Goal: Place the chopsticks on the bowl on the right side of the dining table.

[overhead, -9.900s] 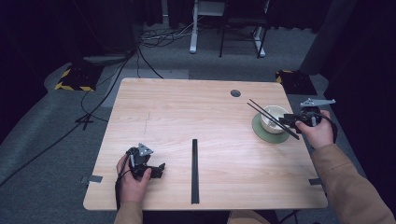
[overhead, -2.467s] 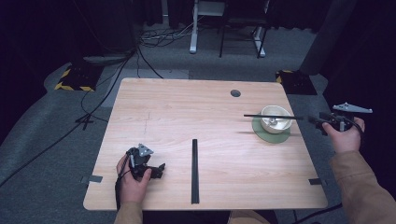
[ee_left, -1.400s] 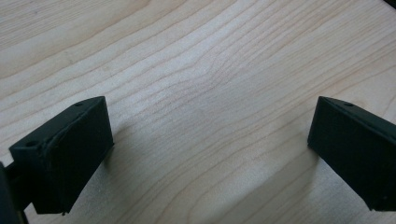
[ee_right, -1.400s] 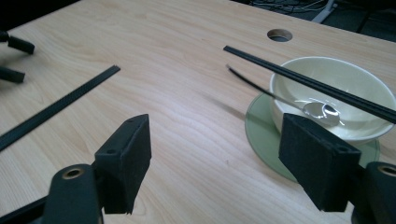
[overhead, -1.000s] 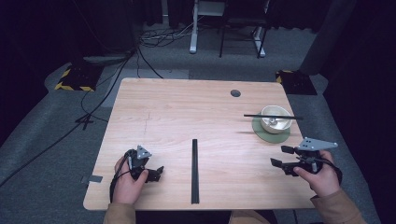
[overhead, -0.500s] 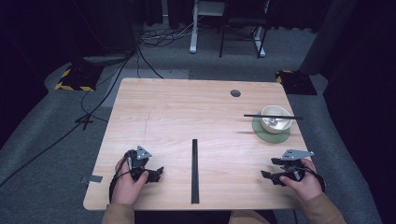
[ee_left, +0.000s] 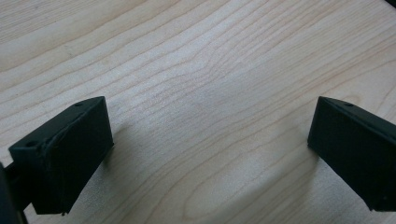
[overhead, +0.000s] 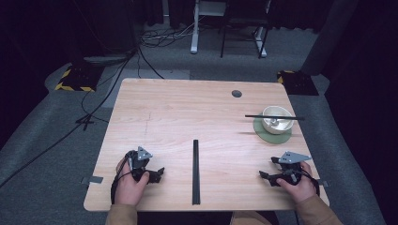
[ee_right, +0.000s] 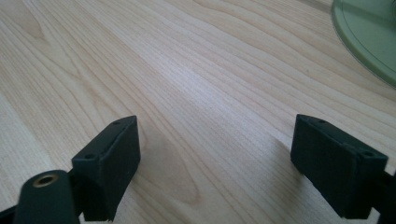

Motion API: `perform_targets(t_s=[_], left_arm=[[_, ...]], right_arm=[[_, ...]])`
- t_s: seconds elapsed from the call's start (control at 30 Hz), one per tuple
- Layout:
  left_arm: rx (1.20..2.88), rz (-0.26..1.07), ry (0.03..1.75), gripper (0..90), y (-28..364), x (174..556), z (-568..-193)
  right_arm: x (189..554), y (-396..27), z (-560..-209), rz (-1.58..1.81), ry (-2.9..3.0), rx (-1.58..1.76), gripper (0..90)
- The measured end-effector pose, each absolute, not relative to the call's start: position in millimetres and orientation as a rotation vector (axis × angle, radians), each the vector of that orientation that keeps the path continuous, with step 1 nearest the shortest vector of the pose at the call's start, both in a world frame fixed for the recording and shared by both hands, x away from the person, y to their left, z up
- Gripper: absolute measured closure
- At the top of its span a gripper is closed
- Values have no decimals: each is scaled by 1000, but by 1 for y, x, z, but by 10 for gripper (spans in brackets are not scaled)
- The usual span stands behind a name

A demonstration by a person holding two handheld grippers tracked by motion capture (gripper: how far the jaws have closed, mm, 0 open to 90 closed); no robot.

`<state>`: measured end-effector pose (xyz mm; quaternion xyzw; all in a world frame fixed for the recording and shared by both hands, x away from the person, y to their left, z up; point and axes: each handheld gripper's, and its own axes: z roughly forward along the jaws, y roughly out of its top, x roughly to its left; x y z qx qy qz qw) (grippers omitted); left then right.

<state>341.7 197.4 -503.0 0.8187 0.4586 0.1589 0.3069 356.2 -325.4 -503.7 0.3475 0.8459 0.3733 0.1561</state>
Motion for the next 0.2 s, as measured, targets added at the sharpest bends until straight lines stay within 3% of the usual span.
perform_targets(t_s=[0.2], left_arm=[[2168,411,1213,2,197,342,-503]], right_arm=[[358,-324,-504,1065,2430,989,131]])
